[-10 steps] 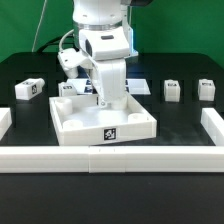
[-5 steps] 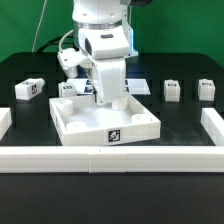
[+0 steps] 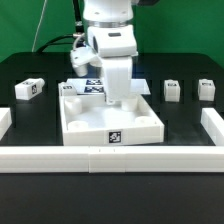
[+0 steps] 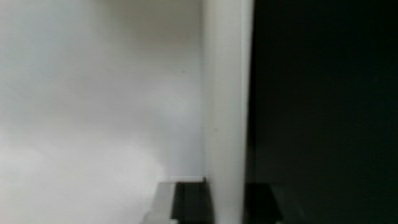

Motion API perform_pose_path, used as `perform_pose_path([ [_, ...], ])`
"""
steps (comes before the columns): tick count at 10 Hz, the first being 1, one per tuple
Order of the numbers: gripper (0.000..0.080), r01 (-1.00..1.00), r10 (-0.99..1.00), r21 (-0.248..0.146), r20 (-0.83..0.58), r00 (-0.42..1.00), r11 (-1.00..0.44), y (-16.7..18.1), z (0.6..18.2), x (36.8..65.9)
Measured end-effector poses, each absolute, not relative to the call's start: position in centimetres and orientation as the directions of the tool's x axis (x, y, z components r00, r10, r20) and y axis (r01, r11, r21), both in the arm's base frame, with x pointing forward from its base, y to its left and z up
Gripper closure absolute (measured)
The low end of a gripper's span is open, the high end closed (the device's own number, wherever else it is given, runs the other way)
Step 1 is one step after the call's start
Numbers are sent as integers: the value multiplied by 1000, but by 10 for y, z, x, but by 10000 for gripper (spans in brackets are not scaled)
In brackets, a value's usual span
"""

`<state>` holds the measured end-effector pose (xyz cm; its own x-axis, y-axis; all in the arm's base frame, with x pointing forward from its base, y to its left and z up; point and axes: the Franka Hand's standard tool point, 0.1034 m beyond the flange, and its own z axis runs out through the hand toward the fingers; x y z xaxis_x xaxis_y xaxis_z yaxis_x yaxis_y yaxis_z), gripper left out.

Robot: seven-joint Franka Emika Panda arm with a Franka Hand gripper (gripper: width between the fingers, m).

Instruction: Assemble one leg

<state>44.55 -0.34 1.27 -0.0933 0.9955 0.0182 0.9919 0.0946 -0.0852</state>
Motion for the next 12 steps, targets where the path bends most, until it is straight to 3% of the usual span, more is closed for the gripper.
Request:
perform_pose_path([
  [2,731,997,1000,-75,16,1,0,24,12,457],
  [7,732,999,999,-48,37,18,-16,84,13,489],
  [12,732,998,999,-59,36,15,-12,89,12,501],
])
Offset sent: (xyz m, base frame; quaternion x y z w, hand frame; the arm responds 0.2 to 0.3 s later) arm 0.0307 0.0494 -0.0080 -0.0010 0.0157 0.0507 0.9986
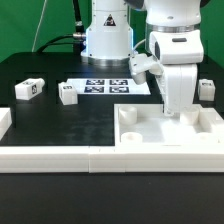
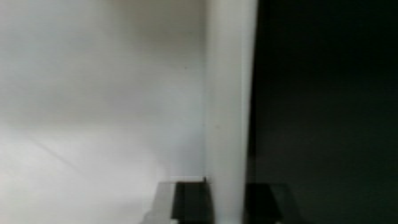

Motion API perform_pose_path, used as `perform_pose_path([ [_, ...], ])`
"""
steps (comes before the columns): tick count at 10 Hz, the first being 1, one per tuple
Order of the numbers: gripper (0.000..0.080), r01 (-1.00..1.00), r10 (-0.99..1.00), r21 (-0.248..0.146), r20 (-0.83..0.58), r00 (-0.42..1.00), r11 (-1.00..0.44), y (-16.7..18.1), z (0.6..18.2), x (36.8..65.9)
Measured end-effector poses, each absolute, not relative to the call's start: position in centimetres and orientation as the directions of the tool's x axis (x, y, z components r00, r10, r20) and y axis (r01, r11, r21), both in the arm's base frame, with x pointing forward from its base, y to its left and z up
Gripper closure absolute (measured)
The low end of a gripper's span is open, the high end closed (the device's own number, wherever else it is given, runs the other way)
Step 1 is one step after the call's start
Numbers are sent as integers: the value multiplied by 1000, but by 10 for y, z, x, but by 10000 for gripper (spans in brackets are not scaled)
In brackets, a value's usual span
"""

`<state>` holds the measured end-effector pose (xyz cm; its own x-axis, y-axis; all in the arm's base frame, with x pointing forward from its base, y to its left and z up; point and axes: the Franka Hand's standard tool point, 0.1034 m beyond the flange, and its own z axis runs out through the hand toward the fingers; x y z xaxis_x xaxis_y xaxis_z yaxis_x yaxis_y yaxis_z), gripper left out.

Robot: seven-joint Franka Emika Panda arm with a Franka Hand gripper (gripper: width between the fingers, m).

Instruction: Assemble one leg

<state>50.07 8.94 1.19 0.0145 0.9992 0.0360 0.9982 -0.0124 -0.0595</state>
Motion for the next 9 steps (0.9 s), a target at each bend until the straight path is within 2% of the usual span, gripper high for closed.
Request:
perform_pose_path([
  [2,732,998,999,-60,36,17,-15,89,12,501],
  [3,637,998,999,-60,36,17,-15,89,12,501],
  [4,637,998,999,-60,36,17,-15,89,12,501],
  [6,261,998,999,-60,36,18,-16,89,12,501],
  [7,185,998,999,-60,36,18,-16,89,12,501],
  [9,154,998,999,-60,36,18,-16,89,12,501],
])
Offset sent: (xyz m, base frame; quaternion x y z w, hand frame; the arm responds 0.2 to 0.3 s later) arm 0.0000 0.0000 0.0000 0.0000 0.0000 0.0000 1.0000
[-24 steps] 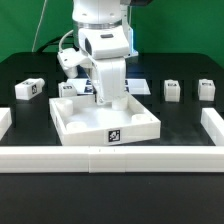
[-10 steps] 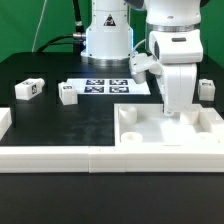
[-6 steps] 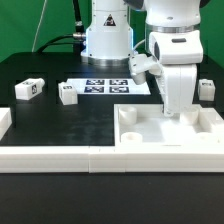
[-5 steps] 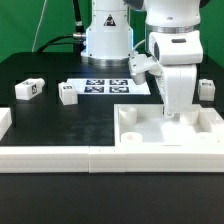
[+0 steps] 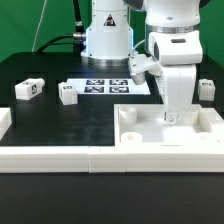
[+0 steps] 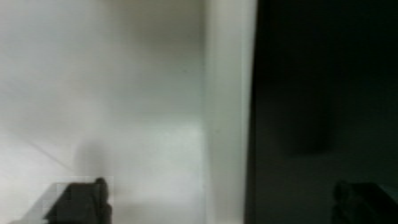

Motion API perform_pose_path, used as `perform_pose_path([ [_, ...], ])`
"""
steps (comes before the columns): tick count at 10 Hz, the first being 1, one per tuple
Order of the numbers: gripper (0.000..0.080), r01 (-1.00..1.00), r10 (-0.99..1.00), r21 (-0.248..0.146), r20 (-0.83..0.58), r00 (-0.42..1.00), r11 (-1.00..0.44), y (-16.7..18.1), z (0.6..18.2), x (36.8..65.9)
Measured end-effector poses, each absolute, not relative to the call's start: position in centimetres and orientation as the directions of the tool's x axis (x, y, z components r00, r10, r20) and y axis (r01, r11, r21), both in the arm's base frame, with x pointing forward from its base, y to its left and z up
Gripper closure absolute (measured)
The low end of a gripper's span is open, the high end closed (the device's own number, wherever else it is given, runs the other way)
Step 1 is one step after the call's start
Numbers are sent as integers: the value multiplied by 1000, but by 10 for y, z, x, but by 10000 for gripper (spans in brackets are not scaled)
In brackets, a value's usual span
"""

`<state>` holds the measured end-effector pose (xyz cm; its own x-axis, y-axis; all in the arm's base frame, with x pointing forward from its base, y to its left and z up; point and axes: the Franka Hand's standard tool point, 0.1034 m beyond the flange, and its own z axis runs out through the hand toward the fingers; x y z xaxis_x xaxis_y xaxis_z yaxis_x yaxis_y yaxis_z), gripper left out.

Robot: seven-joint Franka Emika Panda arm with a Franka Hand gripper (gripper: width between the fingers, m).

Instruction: Assemble one leg

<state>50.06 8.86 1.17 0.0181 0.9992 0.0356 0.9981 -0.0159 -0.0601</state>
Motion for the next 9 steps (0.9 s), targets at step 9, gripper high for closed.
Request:
perform_pose_path([
  [9,150,993,993,-37,-15,115,-116,107,73,471],
])
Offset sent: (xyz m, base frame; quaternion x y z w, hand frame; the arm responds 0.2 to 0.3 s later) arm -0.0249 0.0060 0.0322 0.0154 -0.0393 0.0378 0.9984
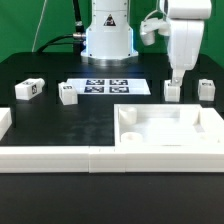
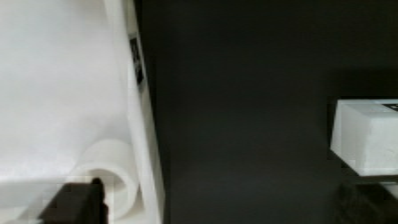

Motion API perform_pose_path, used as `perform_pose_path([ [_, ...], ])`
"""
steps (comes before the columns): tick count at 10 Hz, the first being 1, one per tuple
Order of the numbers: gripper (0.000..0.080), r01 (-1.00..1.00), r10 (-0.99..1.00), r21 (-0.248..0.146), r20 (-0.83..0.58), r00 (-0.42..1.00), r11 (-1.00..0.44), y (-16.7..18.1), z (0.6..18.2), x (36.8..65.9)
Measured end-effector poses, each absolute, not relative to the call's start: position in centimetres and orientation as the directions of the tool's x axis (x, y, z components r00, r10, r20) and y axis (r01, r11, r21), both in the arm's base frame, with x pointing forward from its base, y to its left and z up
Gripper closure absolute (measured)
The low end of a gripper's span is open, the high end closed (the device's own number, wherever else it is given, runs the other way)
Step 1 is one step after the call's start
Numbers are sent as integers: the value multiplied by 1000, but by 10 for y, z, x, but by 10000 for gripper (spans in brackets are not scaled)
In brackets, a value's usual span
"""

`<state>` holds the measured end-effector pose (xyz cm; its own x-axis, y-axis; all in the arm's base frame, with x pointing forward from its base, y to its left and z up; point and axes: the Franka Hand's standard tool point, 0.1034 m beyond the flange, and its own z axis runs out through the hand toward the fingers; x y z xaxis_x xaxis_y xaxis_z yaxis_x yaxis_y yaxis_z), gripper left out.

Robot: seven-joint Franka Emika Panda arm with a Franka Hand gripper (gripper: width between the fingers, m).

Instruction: Assemble one leg

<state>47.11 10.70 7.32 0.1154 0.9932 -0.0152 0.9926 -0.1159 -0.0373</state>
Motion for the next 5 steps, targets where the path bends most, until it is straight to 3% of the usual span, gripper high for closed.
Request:
perform_pose_path([
  [2,150,988,989,-42,-17,149,-149,106,71,470],
  [5,150,915,916,-38,-26,400,-401,106,71,470],
])
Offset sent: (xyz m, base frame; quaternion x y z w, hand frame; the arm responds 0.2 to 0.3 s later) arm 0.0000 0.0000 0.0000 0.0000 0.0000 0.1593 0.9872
